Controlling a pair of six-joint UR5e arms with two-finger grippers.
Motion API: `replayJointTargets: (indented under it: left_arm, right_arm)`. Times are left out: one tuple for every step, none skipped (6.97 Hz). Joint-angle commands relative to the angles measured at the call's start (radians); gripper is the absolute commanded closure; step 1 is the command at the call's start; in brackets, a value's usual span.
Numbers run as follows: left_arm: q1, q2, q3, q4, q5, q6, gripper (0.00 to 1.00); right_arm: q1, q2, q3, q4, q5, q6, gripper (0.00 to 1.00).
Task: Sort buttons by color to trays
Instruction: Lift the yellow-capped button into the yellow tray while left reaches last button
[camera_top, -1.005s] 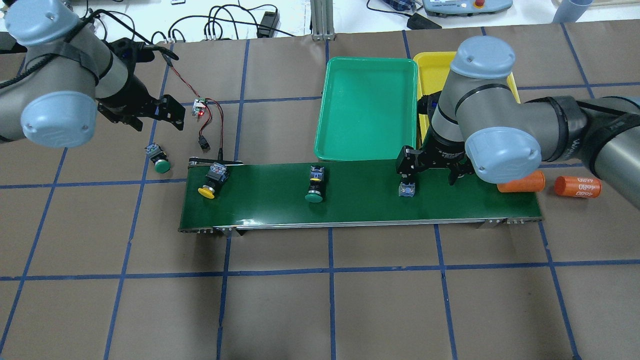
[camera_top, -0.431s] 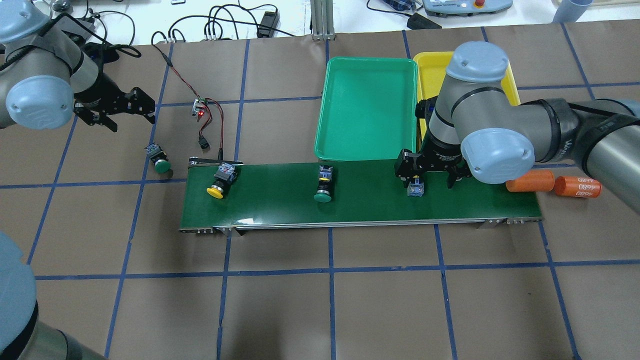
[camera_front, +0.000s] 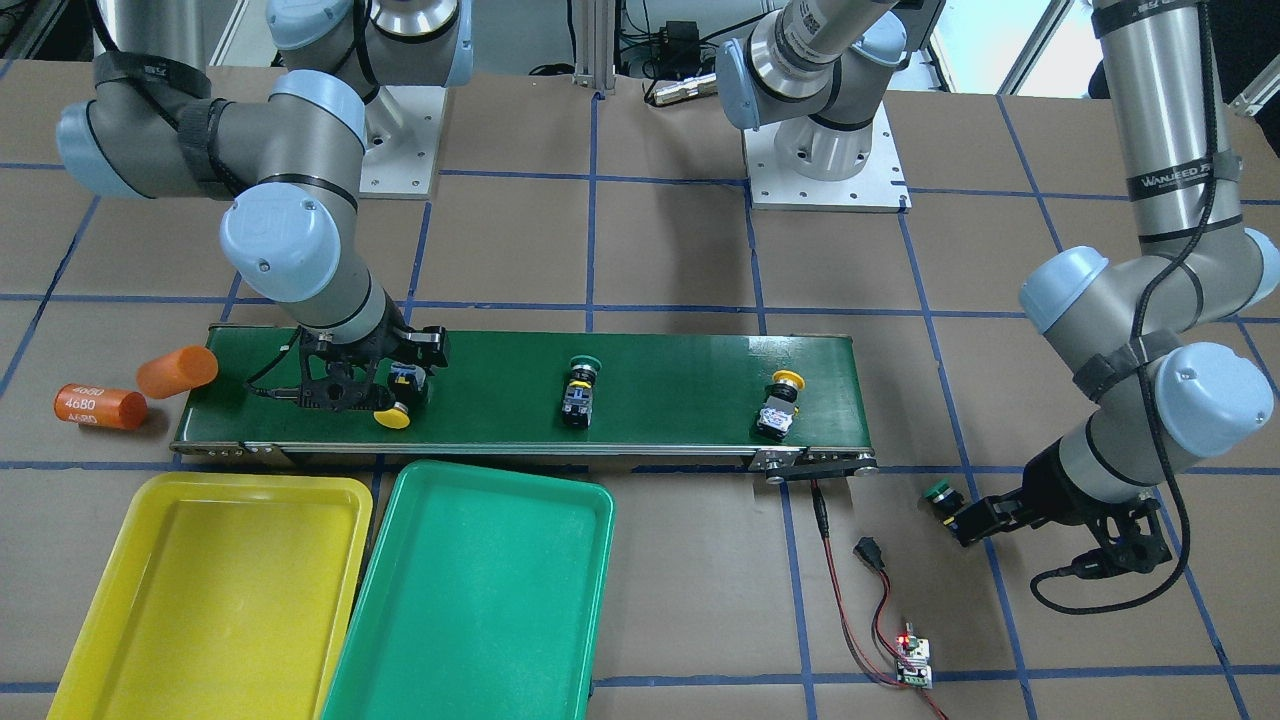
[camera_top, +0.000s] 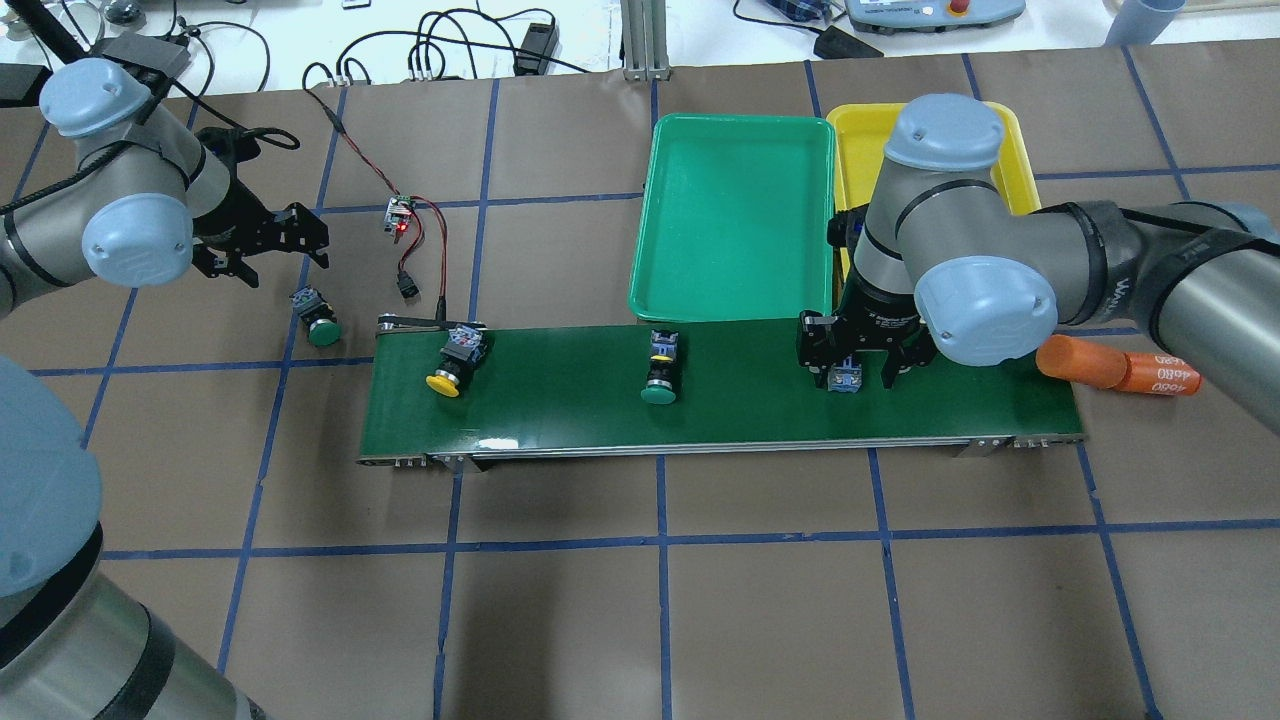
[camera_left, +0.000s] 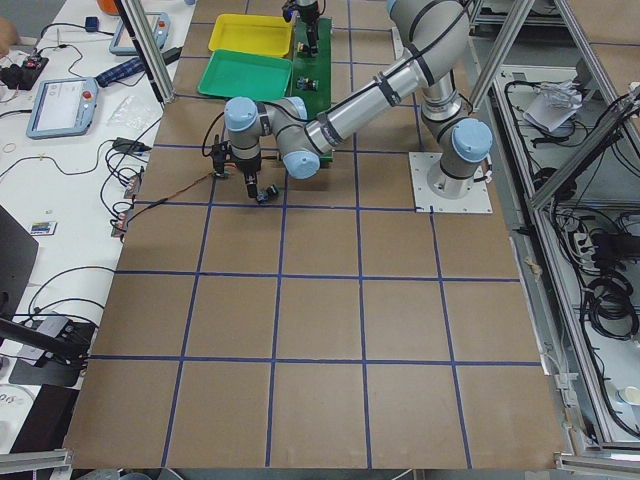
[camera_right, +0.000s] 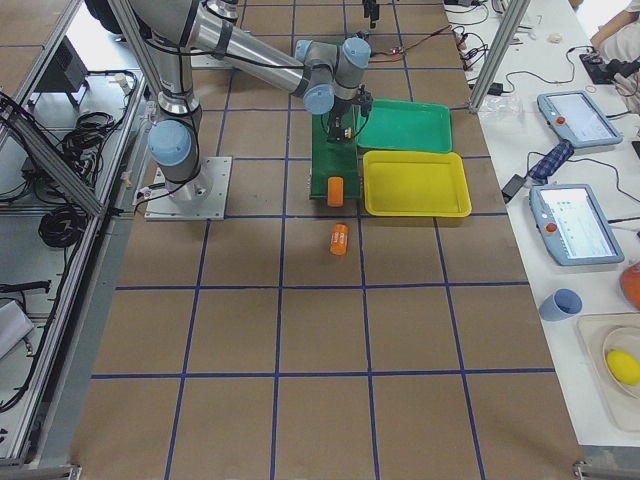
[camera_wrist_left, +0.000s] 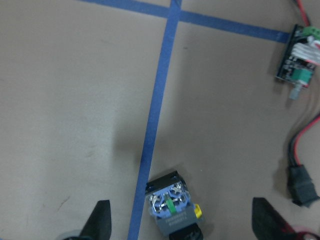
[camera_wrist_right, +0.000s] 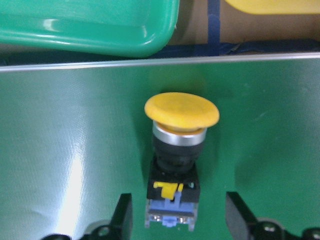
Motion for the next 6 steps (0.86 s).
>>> replayJointTargets:
  left_arm:
    - [0.0,-0.022,-0.032,0.013,0.004,-0.013,0.0]
    - [0.0,-0.025,-0.033,0.022,0.005,-0.013,0.01]
    - [0.0,-0.036,-0.033,0.027,0.005,-0.015,0.27]
    - [0.0,-0.045,-0.033,0.048,0.005,-0.015,0.66]
    - [0.0,-0.05,-0.033,0.088,0.032,-0.009,0.99]
    - [-0.009,-0.048,-0.03,0.108,0.109,-0.002,1.0]
  right_arm:
    - [-0.009,0.006,-0.007,0.001,-0.008,-0.021,0.96]
    - [-0.011,0.009,-0.03,0.003,-0.02,-0.025,0.98]
    - [-0.015,0.026,-0.094,0.003,-0.054,-0.053,0.98]
    - [-0.029,0.072,-0.193,0.03,-0.053,-0.06,0.98]
    - [-0.053,0.152,-0.298,0.032,-0.053,-0.089,0.98]
    - [-0.079,0.238,-0.39,0.029,-0.05,-0.135,0.98]
